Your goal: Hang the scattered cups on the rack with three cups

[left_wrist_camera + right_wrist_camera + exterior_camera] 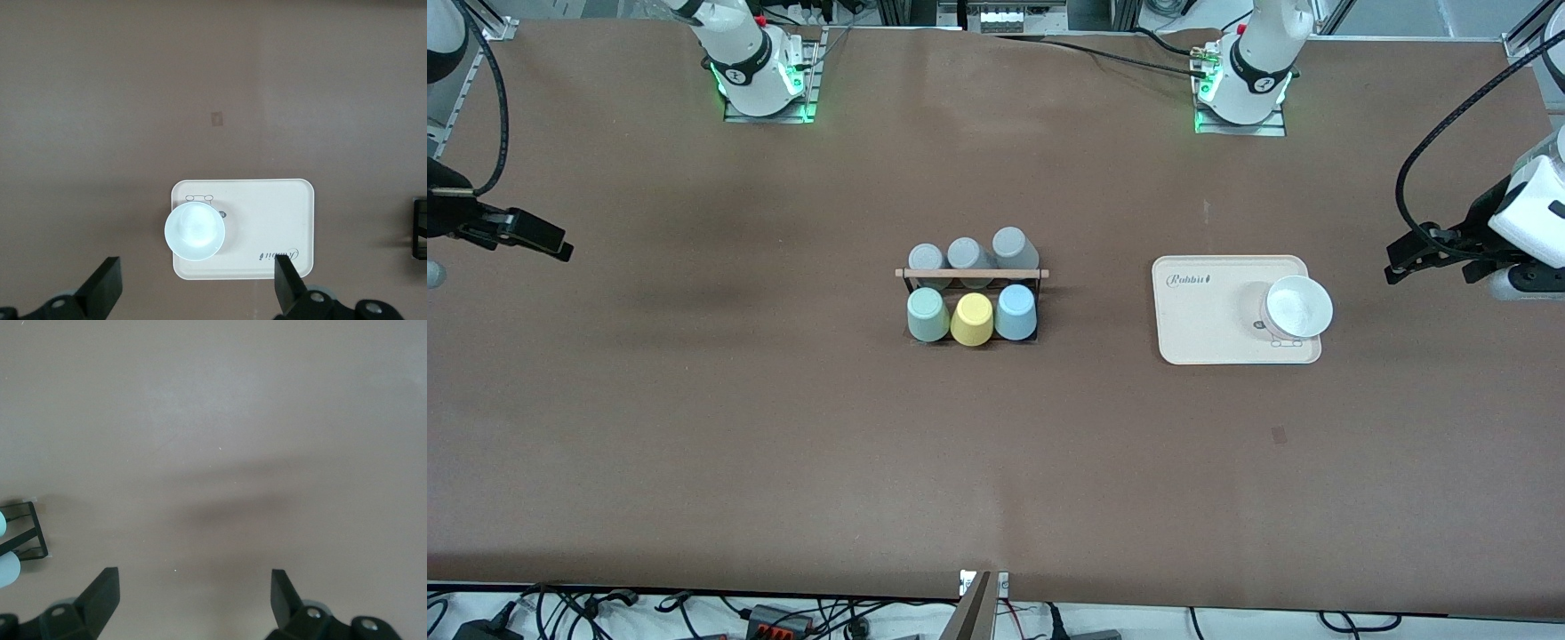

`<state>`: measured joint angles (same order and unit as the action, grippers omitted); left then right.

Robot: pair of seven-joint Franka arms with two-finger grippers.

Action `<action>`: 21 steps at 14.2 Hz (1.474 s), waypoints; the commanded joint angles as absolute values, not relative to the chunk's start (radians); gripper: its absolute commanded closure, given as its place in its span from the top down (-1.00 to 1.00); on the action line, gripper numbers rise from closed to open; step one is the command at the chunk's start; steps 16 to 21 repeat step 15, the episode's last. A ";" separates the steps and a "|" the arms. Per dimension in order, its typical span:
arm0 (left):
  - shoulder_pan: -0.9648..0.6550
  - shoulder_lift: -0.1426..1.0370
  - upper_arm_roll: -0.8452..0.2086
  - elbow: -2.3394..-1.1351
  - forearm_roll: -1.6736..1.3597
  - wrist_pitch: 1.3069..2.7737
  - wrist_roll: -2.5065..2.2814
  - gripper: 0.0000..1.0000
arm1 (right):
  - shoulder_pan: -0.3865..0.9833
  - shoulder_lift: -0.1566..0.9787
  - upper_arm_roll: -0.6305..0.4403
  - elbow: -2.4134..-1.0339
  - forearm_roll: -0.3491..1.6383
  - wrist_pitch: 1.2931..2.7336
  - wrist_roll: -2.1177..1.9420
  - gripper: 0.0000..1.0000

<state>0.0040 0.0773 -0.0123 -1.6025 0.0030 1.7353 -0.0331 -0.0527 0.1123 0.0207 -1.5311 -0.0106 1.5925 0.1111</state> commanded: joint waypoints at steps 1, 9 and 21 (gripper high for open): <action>0.023 0.061 -0.035 -1.611 0.008 1.724 -0.034 1.00 | -0.055 0.087 0.028 -1.557 -0.023 1.603 0.095 1.00; 0.026 0.060 -0.034 -1.611 0.008 1.726 -0.034 1.00 | -0.051 0.098 0.029 -1.542 -0.021 1.600 0.095 1.00; 0.026 0.060 -0.034 -1.611 0.009 1.730 -0.034 1.00 | -0.060 0.106 0.028 -1.537 -0.018 1.598 0.097 1.00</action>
